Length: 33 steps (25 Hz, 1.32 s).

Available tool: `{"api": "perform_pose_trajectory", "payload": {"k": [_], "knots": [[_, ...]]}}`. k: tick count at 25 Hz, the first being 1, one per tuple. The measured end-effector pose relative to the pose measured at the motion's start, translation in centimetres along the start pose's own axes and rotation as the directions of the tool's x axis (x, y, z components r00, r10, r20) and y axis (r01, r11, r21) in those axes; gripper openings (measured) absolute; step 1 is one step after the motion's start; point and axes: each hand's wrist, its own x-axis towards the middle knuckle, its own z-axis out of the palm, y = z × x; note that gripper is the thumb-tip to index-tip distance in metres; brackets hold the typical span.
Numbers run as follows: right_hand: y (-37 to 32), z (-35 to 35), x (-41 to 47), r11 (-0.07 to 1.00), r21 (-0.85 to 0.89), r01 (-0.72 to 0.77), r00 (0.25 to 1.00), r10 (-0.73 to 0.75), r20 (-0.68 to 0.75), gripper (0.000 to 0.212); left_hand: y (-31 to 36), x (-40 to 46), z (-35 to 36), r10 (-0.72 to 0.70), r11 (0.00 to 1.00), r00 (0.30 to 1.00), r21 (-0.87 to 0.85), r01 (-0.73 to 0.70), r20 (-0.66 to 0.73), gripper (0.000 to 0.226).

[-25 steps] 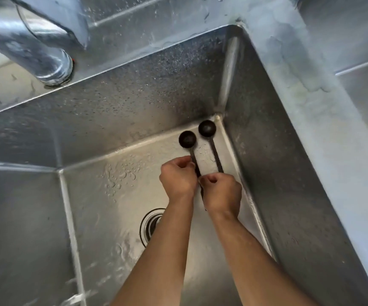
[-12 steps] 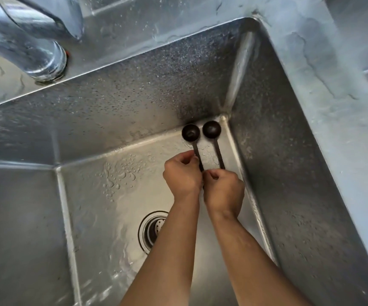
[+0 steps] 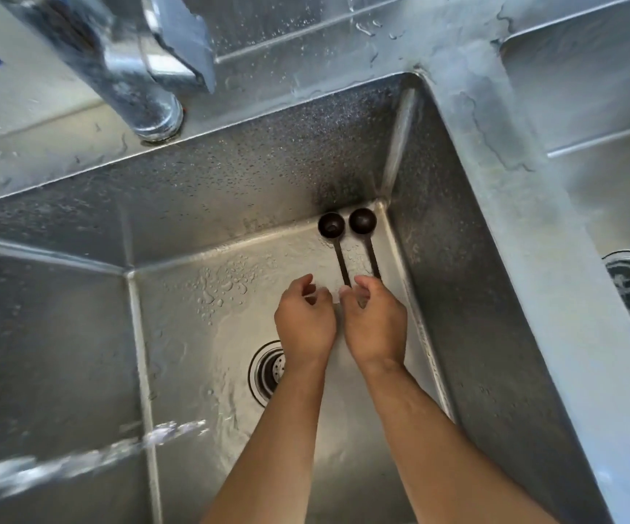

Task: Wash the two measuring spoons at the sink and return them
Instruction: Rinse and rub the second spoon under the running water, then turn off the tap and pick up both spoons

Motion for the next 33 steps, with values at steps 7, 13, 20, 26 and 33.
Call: {"api": "perform_pose_trajectory", "payload": {"k": [7,13,20,26,33], "knots": [[-1.3,-1.3,-3.9,0.972,-0.200,0.124,0.975,-0.082,0.207,0.054,-3.3,-5.1,-5.1,0.095,0.982,0.987,0.153,-0.114,0.131,0.049],[-2.0,-1.8,-9.4,0.847,-0.456,0.275,0.938,-0.131,0.322,0.058,-6.5,-9.1,-11.1,0.145,0.921,0.961,0.322,-0.219,0.237,0.037],[-5.1,-5.3,-13.4,0.686,-0.565,0.457,0.871,-0.219,0.439,0.052,-6.0,-10.8,-18.2,0.168,0.824,0.947,0.488,-0.287,0.273,0.030],[-11.9,-9.4,-12.6,0.617,-0.619,0.485,0.871,-0.278,0.405,0.038,0.5,-9.2,-23.1,0.322,0.744,0.896,0.503,-0.440,0.306,0.033],[-21.2,-11.6,-9.8,0.695,-0.510,0.507,0.862,-0.423,0.281,0.060,9.3,-3.6,-26.8,0.392,0.616,0.869,0.615,-0.492,0.303,0.042]]}}
